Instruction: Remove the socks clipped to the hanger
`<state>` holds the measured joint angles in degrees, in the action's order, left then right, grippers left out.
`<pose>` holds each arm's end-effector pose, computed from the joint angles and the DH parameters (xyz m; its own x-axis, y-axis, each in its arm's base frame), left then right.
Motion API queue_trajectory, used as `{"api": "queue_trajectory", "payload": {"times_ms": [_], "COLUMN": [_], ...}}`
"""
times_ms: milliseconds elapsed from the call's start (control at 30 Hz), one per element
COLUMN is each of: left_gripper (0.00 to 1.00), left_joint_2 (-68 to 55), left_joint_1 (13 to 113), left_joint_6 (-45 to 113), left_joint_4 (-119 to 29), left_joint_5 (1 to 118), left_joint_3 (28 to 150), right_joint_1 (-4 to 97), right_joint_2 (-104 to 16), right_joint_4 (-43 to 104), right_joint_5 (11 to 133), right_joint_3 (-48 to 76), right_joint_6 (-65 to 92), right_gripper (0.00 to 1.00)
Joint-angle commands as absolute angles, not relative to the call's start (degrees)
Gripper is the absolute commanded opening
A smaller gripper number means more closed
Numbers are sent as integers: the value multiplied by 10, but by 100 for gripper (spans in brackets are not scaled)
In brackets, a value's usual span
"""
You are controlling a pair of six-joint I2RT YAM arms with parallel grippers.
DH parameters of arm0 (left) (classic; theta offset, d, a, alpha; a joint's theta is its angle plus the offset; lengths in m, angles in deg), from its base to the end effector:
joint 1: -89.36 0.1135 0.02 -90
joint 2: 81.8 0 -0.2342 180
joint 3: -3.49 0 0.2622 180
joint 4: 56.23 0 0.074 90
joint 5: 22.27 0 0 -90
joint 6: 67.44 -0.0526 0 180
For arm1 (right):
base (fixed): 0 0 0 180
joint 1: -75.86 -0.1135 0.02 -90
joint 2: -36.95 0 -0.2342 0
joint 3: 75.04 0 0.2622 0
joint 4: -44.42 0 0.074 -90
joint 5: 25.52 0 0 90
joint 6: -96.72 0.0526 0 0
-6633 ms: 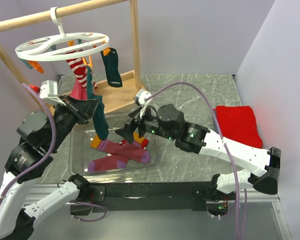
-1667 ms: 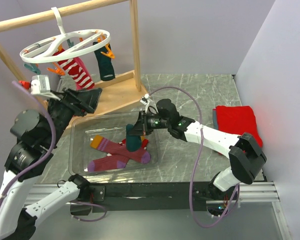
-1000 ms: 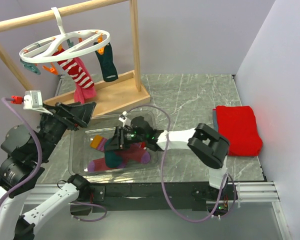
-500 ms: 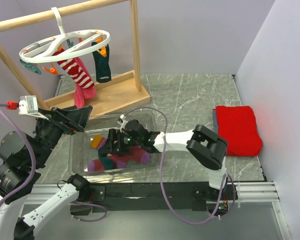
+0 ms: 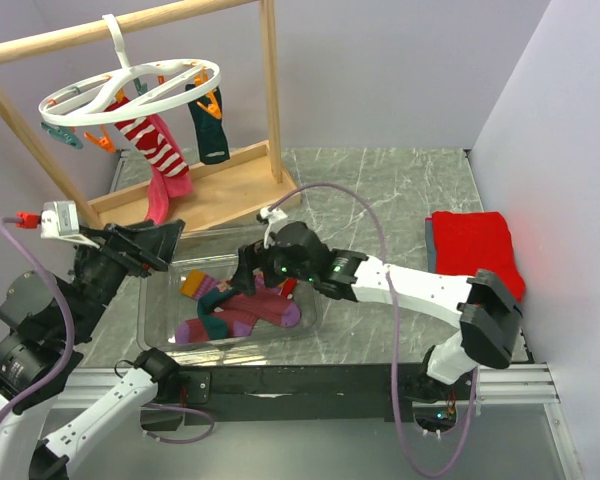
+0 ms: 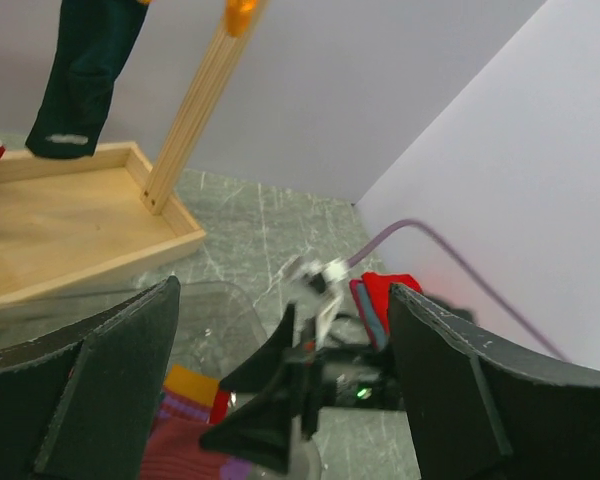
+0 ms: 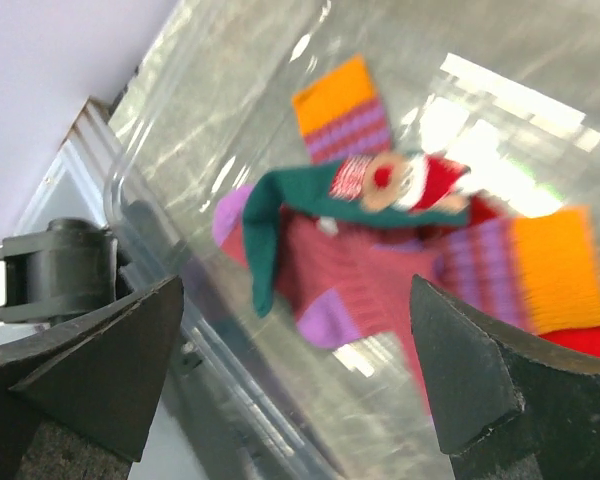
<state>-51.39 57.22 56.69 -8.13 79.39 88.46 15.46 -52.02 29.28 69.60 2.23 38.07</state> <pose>0.0859 -0.0414 0.4598 -0.1181 -0.5748 -0.8098 0.3440 0.7413 -0.5763 0.1862 0.3373 0.2374 -0.6615 -0.1153 -0.7410 -0.6572 0.5653 0.4986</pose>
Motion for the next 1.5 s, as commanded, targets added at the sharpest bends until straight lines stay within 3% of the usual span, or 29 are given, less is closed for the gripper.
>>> {"api": "queue_trajectory", "payload": {"times_ms": [0, 233, 500, 667, 933, 1067, 1267, 1467], "left_gripper": [89, 87, 86, 85, 87, 87, 87, 88], "left_joint_2": [-548, -604, -668, -696, -647, -633, -629, -671], "left_joint_1": [573, 574, 573, 574, 573, 573, 574, 574], "left_joint_6": [583, 614, 647, 660, 639, 633, 633, 653], "left_joint_4": [-75, -52, -4, -19, -32, -55, -72, -67], "left_joint_5": [813, 832, 892, 911, 952, 946, 951, 940], "left_joint_3": [847, 776, 693, 638, 649, 647, 648, 644], "right_joint_1": [193, 283, 308, 320, 331, 337, 340, 357], "right_joint_2": [-479, -512, -679, -825, -923, -866, -702, -657], "right_joint_4": [310, 480, 624, 619, 627, 634, 622, 560], "right_joint_5": [663, 682, 670, 670, 680, 693, 836, 959], "right_joint_3": [6, 38, 181, 327, 480, 436, 319, 352], "right_joint_6": [271, 209, 153, 156, 157, 188, 151, 162], "right_gripper": [100, 100, 100, 100, 99, 95, 91, 94]}}
